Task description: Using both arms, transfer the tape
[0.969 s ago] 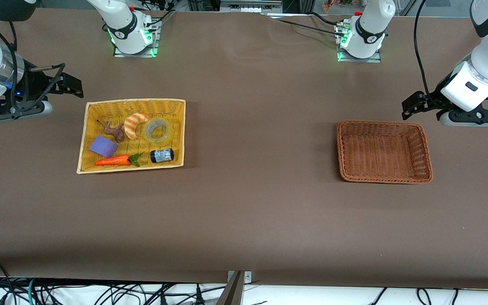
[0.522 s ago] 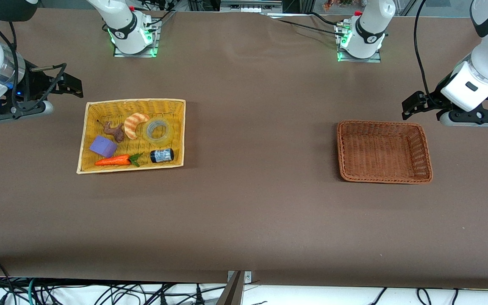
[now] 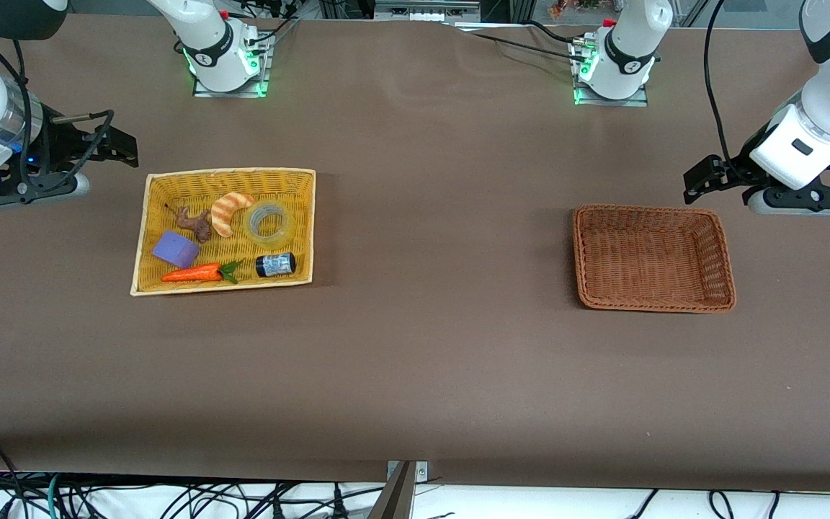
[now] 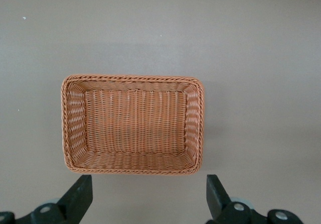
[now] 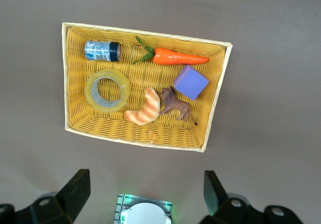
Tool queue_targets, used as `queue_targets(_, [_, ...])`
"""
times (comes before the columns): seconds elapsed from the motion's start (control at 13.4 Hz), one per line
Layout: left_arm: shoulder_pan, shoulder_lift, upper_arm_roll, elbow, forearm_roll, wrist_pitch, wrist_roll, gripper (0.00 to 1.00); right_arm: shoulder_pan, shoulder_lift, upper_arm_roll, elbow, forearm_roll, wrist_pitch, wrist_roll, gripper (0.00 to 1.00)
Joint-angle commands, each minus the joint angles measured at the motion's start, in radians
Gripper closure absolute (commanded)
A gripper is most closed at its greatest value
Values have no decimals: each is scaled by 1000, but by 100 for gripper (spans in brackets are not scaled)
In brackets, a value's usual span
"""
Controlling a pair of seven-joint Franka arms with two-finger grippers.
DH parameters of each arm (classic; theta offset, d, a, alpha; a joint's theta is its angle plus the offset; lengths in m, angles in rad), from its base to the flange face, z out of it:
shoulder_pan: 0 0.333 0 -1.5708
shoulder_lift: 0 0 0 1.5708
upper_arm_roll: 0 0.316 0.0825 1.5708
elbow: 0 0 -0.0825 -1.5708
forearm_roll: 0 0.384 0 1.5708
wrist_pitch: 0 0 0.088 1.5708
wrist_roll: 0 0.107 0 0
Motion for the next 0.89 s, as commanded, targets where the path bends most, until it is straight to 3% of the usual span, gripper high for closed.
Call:
queue_targets(0.0, [4,9,-7,30,0,-26,7,0,-2,-1,8,6,-24,-11,-13,0])
queue_targets(0.82, [4,9,-7,30,0,-26,10,0,-2,12,46,0,-27,-8,-15,0])
